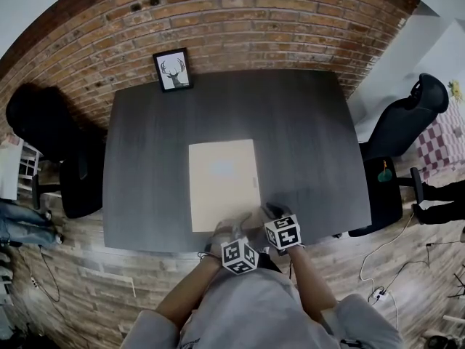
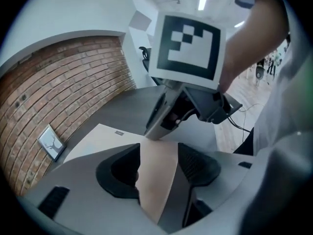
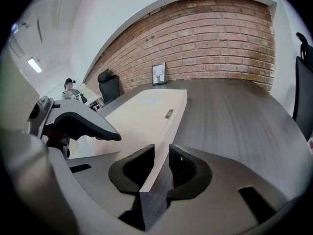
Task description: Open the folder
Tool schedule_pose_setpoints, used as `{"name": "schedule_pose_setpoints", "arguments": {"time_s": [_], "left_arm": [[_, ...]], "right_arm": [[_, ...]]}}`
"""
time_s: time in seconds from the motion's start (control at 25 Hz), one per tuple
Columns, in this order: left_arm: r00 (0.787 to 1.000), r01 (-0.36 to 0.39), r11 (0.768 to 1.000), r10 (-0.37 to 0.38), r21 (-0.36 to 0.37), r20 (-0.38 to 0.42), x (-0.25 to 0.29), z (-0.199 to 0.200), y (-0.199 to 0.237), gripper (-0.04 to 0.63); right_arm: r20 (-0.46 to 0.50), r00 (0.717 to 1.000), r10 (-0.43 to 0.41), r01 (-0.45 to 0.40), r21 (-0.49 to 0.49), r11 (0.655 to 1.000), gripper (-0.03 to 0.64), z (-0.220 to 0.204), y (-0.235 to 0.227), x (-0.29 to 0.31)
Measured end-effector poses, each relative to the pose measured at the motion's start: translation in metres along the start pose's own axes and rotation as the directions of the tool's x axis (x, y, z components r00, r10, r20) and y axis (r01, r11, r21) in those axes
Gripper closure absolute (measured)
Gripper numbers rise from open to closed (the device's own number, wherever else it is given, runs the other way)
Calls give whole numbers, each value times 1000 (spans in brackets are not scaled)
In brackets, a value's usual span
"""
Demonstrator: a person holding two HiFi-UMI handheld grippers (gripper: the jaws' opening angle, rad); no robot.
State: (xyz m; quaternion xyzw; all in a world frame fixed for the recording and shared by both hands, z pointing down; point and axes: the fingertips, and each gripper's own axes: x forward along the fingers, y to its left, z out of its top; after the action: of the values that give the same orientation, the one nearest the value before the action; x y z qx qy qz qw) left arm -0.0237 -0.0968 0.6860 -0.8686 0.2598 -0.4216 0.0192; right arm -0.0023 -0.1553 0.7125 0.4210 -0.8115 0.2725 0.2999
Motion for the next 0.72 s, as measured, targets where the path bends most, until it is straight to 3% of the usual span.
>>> {"name": "schedule_pose_setpoints", "arguments": {"time_s": [0.16, 0.4, 0.72], "left_arm": [[1000, 15, 998, -13, 66, -22, 6, -1, -9, 354], [998, -20, 982, 32, 190, -62, 21, -9, -15, 351], [997, -63, 973, 72, 221, -33, 16, -5, -8, 353]], "right_arm": [[-4, 1000, 5, -5, -5, 1000, 551, 0, 0, 0], [-2, 1000, 9, -9, -8, 1000, 552, -2, 0, 0], [0, 1000, 15, -15, -22, 1000, 552, 0, 0, 0]]}}
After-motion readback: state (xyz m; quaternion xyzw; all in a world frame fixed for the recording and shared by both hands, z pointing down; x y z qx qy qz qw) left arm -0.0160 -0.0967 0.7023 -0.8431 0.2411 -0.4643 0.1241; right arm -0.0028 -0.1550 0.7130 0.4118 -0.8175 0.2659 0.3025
